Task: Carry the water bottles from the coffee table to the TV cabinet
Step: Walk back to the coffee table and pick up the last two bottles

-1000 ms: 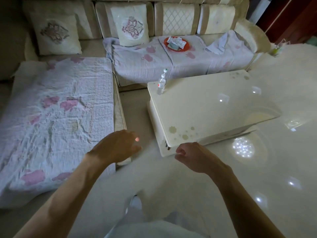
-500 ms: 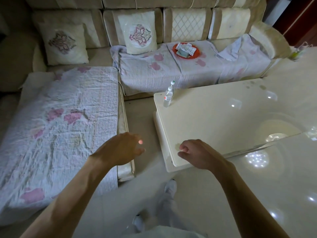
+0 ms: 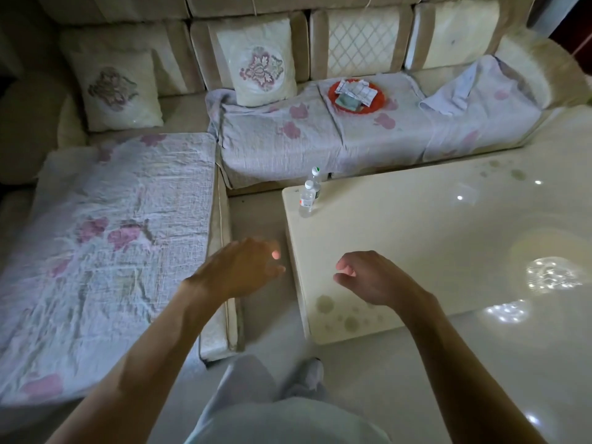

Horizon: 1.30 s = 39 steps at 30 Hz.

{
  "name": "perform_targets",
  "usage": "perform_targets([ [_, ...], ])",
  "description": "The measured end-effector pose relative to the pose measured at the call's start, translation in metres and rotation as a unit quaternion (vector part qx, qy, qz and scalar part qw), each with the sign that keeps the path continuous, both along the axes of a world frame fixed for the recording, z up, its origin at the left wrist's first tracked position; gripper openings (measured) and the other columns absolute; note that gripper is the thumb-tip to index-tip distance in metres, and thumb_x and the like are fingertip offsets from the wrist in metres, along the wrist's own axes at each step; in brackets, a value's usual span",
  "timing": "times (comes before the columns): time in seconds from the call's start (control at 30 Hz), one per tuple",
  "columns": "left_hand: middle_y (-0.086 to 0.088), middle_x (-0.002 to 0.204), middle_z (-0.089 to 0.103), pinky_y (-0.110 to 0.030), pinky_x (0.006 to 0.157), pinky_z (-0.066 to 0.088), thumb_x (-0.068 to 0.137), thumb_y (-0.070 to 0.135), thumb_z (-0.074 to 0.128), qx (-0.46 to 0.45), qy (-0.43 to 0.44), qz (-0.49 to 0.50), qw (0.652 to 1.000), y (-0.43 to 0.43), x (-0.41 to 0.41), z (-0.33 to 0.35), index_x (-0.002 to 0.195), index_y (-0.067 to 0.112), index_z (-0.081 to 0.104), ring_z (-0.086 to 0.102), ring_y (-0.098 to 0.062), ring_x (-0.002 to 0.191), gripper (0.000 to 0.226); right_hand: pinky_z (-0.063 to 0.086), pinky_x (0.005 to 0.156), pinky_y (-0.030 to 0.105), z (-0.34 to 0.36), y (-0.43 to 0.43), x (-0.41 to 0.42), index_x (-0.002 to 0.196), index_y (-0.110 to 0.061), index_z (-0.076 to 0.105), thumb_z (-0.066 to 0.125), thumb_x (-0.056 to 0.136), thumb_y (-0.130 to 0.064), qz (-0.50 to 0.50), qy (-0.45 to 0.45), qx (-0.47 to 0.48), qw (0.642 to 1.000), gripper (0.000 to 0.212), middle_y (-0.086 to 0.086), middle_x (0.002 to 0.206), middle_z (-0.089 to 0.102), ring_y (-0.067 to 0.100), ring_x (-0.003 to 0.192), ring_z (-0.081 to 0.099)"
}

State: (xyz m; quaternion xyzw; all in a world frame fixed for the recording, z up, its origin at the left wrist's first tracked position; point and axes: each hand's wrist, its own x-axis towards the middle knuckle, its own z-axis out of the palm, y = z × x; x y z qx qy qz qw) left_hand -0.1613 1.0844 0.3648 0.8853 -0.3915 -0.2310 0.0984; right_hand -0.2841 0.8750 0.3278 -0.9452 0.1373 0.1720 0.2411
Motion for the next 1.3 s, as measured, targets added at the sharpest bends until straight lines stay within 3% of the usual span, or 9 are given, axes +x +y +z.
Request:
perform_targets([
  [0.13,-0.001,0.104,0.067,-0.028,0.08,0.05,0.095,0.036,0.05,0.035,0.001,-0.025,0.999,-0.023,0.016,-0.008,0.105,0.014,0.063,0.064,-0.018,0.093,0.028,0.044,0.088,0.028,-0.014,-0.022,0.015,0.118,-0.012,0.062,0.052,0.096,-0.037,-0.002,0.014,0.009,1.0,0.035,0.004,0.122,0.066,0.02,0.109,0.06],
  [0.23,-0.002,0.105,0.066,-0.032,0.083,0.051,0.093,0.037,0.052,0.043,0.019,-0.005,0.999,-0.034,0.038,-0.019,0.106,0.015,0.062,0.064,-0.02,0.096,0.028,0.042,0.083,0.027,-0.023,-0.034,0.033,0.114,-0.014,0.062,0.05,0.095,-0.038,-0.015,0.029,0.021,0.999,0.033,0.001,0.121,0.066,0.018,0.106,0.059],
  [0.6,-0.002,0.111,0.065,-0.026,0.08,0.048,0.091,0.039,0.056,0.066,0.085,-0.038,0.993,-0.097,0.17,-0.093,0.114,0.016,0.059,0.062,-0.016,0.095,0.032,0.048,0.088,0.031,-0.067,-0.076,0.147,0.117,-0.011,0.063,0.051,0.095,-0.039,-0.055,0.075,0.015,0.996,0.037,0.006,0.122,0.067,0.022,0.108,0.063],
  [0.8,-0.007,0.114,0.066,-0.022,0.076,0.041,0.094,0.029,0.055,0.039,0.103,-0.023,0.994,-0.142,0.265,-0.141,0.116,0.012,0.059,0.063,-0.021,0.098,0.029,0.037,0.078,0.022,-0.113,-0.107,0.233,0.117,-0.009,0.062,0.056,0.095,-0.034,-0.095,0.059,0.019,0.994,0.033,0.006,0.118,0.068,0.023,0.106,0.062],
  [0.9,-0.008,0.114,0.068,-0.029,0.08,0.05,0.094,0.03,0.055,0.025,0.112,0.004,0.993,-0.16,0.303,-0.174,0.118,0.013,0.059,0.065,-0.023,0.097,0.03,0.036,0.078,0.02,-0.14,-0.121,0.272,0.115,-0.008,0.063,0.057,0.094,-0.029,-0.119,0.062,0.031,0.991,0.031,0.007,0.115,0.069,0.024,0.105,0.064],
  [1.07,-0.004,0.115,0.067,-0.037,0.089,0.053,0.087,0.035,0.063,0.014,0.134,0.037,0.99,-0.186,0.334,-0.248,0.122,0.018,0.055,0.066,-0.023,0.099,0.04,0.04,0.077,0.024,-0.2,-0.143,0.313,0.112,-0.011,0.063,0.058,0.091,-0.028,-0.182,0.083,0.059,0.978,0.027,-0.001,0.093,0.064,0.024,0.1,0.064],
  [1.17,-0.004,0.121,0.064,-0.041,0.089,0.054,0.08,0.038,0.071,0.003,0.164,0.039,0.986,-0.202,0.337,-0.303,0.125,0.02,0.047,0.065,-0.023,0.101,0.054,0.048,0.083,0.028,-0.243,-0.156,0.328,0.116,-0.015,0.06,0.059,0.09,-0.029,-0.22,0.092,0.078,0.968,0.029,0.0,0.105,0.07,0.021,0.104,0.065],
  [1.3,-0.005,0.14,0.047,-0.043,0.1,0.048,0.071,0.038,0.08,-0.025,0.218,0.074,0.973,-0.224,0.332,-0.376,0.138,0.02,0.032,0.054,-0.025,0.121,0.084,0.049,0.094,0.033,-0.31,-0.172,0.34,0.129,-0.014,0.052,0.06,0.091,-0.025,-0.262,0.099,0.09,0.956,0.041,0.005,0.119,0.067,0.023,0.111,0.062],
])
